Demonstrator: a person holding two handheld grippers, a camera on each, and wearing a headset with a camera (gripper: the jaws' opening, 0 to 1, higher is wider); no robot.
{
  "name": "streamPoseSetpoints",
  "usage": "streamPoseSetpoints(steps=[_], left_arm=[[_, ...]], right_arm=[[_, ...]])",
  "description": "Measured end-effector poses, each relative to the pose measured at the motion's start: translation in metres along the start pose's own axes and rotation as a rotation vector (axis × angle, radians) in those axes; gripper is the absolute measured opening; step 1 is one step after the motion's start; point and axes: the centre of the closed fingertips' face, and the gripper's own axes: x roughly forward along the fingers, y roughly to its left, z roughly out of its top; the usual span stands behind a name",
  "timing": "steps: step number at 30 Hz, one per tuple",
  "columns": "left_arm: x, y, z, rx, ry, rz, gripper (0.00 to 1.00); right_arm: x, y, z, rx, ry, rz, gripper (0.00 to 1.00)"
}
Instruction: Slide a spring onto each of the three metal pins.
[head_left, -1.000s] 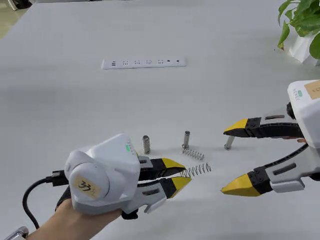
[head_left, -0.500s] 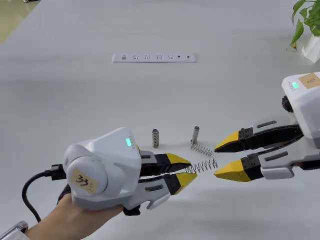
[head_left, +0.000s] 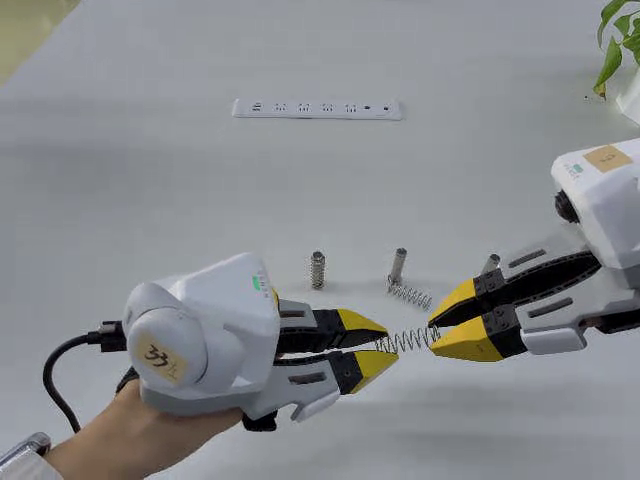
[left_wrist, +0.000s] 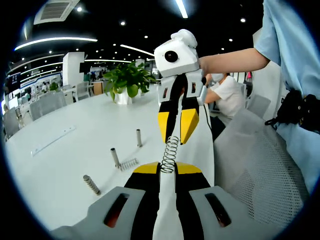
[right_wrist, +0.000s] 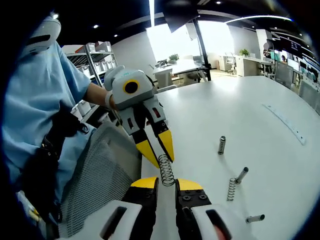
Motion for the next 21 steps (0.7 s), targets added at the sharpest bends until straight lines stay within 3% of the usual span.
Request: streamPoseSetpoints(steps=[8, 13, 21], left_arm=[[0.0002, -0.0009, -0.0028, 0.001, 0.008, -0.007, 0.07], [0.0019, -0.0024, -0.0040, 0.004, 0.020, -0.018, 0.07], [0.0080, -0.0020, -0.0051, 0.015, 0.052, -0.031, 0.07]], right_arm=[[0.0007, 0.0034, 0.0006, -0.005, 0.008, 0.000, 0.07], [0.0011, 0.0078, 0.0021, -0.029, 0.039, -0.006, 0.07], [-0.0039, 0.0022, 0.0040, -0.096, 0.094, -0.038, 0.07]])
